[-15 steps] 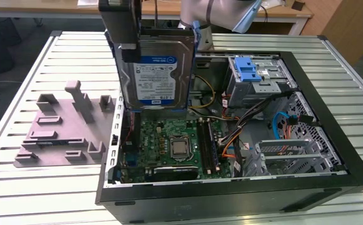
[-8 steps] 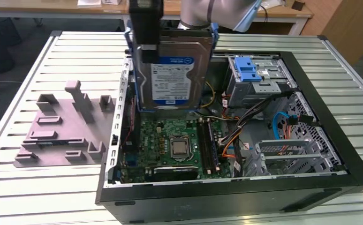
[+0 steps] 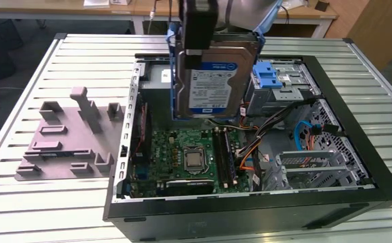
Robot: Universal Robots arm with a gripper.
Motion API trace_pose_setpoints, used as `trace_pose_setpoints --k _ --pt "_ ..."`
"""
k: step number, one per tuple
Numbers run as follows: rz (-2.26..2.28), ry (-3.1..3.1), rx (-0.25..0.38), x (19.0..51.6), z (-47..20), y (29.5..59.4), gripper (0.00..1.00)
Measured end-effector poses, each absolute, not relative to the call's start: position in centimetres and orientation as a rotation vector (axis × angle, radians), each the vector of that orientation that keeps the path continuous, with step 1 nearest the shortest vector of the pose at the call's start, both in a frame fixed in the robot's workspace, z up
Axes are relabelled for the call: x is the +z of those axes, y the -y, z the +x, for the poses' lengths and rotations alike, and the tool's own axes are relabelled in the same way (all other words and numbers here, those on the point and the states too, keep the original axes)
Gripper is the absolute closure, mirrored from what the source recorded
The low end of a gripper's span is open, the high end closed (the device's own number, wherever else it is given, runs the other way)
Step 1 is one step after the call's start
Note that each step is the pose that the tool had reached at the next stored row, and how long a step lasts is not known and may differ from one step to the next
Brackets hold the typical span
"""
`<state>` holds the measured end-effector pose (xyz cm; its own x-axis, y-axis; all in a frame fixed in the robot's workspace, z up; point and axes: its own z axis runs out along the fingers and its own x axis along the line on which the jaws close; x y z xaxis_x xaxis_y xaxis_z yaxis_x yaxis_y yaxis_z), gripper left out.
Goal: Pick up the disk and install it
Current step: 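Pick up the disk, then insert the disk into the insertion slot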
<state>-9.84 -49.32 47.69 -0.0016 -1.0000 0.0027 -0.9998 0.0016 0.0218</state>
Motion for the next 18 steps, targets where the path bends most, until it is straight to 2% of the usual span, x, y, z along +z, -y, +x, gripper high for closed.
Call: trace_pose_setpoints --k 18 --pt "2.207 2.211 -0.021 47.5 -7.7 49.4 0.64"
